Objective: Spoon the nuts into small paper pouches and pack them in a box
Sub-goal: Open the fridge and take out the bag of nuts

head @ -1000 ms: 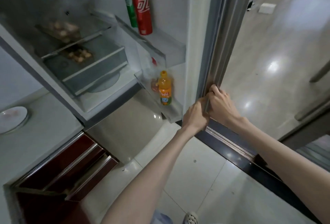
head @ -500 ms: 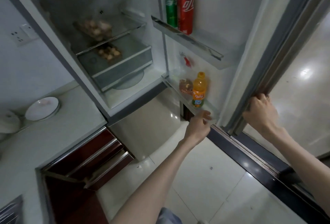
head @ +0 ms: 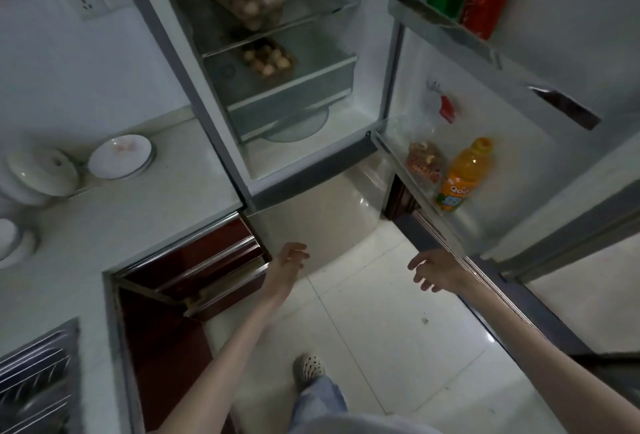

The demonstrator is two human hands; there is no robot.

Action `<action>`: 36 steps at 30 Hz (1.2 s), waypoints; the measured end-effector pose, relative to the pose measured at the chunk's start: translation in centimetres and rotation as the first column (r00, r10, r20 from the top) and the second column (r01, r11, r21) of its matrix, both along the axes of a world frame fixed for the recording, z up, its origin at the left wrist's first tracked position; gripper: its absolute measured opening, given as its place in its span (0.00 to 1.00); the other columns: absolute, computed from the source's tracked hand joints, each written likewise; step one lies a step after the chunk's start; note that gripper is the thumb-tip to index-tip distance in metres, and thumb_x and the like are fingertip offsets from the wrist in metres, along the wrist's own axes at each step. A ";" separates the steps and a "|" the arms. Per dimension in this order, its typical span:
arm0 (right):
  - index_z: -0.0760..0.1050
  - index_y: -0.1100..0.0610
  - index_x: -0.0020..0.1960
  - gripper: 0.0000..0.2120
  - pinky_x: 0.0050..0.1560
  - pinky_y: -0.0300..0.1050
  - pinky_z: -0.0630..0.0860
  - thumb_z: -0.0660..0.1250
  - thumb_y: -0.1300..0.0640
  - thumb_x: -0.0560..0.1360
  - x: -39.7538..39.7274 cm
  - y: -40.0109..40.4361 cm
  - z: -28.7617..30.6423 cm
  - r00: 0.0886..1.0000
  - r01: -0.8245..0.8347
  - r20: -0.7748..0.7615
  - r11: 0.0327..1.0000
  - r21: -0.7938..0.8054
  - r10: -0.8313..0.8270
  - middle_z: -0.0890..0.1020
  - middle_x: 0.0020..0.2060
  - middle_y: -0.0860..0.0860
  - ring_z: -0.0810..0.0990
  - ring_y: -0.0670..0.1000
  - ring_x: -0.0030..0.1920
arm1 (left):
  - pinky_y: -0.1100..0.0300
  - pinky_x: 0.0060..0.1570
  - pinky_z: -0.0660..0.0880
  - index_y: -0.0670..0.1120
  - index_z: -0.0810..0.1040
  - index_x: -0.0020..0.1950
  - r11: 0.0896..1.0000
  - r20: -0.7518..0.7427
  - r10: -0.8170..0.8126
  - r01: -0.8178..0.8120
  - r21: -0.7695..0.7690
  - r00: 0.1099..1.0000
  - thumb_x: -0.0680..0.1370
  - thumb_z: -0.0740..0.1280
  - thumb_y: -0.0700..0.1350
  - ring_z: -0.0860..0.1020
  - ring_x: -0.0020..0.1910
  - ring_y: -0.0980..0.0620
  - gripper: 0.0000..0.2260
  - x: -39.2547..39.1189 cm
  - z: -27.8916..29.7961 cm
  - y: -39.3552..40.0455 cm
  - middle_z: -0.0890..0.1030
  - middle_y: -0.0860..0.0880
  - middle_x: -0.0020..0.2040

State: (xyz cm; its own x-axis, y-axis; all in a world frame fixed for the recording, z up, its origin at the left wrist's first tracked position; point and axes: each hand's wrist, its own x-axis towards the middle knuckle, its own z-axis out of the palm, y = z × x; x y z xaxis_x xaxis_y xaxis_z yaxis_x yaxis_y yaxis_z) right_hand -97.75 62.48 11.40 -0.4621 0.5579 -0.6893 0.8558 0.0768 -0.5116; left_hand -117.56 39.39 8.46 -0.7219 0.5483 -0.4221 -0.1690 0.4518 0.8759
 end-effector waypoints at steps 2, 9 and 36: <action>0.79 0.60 0.50 0.11 0.29 0.37 0.70 0.58 0.64 0.75 -1.6 0.1 -0.1 1.000 0.006 -0.013 1.000 -0.001 -0.006 0.82 0.40 0.55 0.78 0.52 0.32 | 0.53 0.44 0.72 0.49 0.78 0.53 0.997 0.048 0.065 -0.063 -0.042 0.997 0.81 0.60 0.39 0.78 0.46 0.47 0.09 -2.1 -1.3 -2.5 0.82 0.48 0.48; 0.79 0.63 0.45 0.09 0.35 0.44 0.74 0.61 0.66 0.73 -8.5 3.0 2.5 0.994 0.034 -0.112 0.977 0.213 -0.010 0.81 0.36 0.58 0.79 0.48 0.29 | 0.56 0.41 0.71 0.50 0.78 0.51 0.978 0.097 0.150 -0.133 -0.161 0.984 0.83 0.59 0.44 0.77 0.44 0.50 0.08 -7.6 -5.0 -7.9 0.81 0.50 0.46; 0.78 0.66 0.48 0.08 0.43 0.52 0.76 0.65 0.67 0.69 -19.2 16.0 11.5 0.960 -0.274 0.209 0.464 0.843 0.186 0.80 0.46 0.67 0.80 0.66 0.46 | 0.57 0.39 0.70 0.44 0.75 0.58 0.935 0.143 0.260 -0.211 -0.286 0.955 0.83 0.58 0.40 0.77 0.42 0.46 0.08 -11.3 -7.0 -4.5 0.80 0.44 0.50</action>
